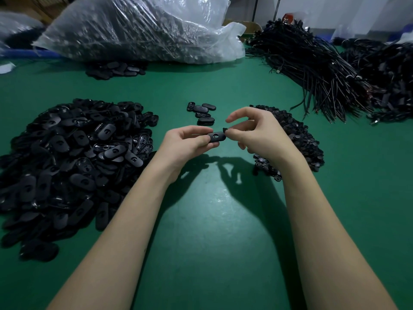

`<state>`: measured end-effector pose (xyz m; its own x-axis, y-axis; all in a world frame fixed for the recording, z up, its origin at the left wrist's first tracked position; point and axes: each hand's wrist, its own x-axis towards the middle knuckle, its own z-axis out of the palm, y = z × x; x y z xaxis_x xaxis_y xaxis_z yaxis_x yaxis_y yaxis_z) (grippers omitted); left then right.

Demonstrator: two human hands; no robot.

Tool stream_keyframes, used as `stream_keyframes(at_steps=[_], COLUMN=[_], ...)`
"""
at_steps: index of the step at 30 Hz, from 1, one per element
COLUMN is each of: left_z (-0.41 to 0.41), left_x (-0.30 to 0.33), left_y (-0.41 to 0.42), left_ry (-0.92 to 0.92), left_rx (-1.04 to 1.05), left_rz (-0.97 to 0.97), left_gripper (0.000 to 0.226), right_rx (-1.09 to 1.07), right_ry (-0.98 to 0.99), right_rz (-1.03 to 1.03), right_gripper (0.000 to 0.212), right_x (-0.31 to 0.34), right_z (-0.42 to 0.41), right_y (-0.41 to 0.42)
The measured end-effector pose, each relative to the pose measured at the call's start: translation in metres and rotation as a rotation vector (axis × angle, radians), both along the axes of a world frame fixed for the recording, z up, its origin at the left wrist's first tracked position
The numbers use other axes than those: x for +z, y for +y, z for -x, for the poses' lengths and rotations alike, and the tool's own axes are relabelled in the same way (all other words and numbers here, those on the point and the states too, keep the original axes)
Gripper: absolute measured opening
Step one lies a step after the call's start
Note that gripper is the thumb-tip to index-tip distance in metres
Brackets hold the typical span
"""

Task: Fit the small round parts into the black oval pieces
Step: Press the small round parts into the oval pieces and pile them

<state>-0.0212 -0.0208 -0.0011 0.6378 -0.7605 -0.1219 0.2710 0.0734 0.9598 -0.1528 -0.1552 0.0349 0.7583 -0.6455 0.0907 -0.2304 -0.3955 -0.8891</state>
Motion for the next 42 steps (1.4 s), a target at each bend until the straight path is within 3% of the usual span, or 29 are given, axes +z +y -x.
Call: stream_keyframes(at_steps=[32,42], left_z=[0.001,0.004], left_x=[0.001,0.002], left_y=[0.000,0.001], left_ry=[-0.034,-0.046], left_rx=[-0.008,-0.021], left_rz=[0.010,-0.010], left_gripper=[0.016,0.017], right_rx=[-0.140,-0.214], right_ry=[0.124,0.130], right_rz=[-0.039,-0.120], right_gripper=[0.003,0.013], right_x=[-0.003,-0.004], right_z=[-0.013,-0.014], right_y=[0.008,0.010])
